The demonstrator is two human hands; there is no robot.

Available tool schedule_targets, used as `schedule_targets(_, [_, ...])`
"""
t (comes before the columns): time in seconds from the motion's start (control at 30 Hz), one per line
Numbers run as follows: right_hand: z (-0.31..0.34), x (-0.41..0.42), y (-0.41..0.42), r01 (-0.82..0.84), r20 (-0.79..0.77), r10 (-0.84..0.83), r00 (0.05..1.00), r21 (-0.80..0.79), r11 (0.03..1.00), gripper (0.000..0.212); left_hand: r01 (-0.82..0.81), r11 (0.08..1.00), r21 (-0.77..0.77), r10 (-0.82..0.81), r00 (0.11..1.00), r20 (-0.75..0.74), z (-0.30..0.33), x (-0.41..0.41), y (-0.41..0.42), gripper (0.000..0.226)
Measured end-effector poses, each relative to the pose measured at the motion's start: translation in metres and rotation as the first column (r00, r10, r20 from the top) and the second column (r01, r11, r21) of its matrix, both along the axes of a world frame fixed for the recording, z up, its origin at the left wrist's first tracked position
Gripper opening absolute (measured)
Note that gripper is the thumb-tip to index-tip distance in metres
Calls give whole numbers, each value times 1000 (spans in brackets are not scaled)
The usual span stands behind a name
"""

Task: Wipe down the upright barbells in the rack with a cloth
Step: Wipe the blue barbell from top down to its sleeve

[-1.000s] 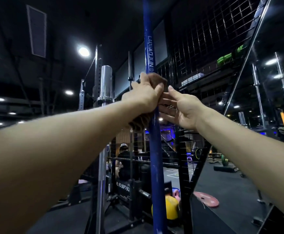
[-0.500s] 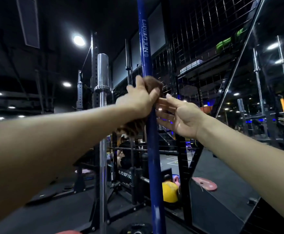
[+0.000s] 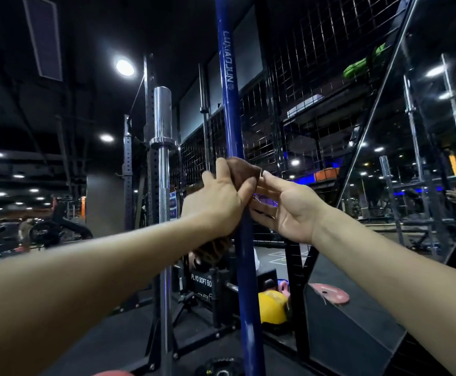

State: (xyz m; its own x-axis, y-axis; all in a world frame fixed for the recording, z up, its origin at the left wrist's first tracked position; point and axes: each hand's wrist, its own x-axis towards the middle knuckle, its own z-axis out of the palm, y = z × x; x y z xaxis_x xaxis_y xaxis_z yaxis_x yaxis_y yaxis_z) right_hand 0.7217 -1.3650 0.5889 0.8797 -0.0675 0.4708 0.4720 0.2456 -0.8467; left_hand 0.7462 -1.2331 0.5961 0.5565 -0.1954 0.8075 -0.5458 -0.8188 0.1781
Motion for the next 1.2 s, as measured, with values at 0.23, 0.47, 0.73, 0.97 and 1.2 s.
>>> schedule_targets(0.23, [-2, -3, -5, -15, -7, 15, 1000, -47, 999, 35, -11, 984, -175, 23, 998, 66, 85, 4, -21, 55])
schedule_targets(0.47, [-17, 4, 4, -7, 37, 6, 999, 15, 1000, 15, 65, 991, -117, -63, 998, 24, 5, 4, -13, 53])
schedule_targets(0.73, [-20, 0, 8, -11, 5, 11, 1000, 17, 1000, 19, 79, 986, -147, -88, 994, -60, 44, -3, -8, 59])
schedule_targets(0.97, [-27, 5, -1, -32, 40, 33, 999, -23, 999, 17, -2, 989, -148, 7, 999, 37, 32, 2, -21, 58])
schedule_targets(1.2, [-43, -1, 5, -28, -9, 28, 1000, 10, 1000, 27, -28, 999, -24, 25, 994, -105, -57, -10, -6, 60])
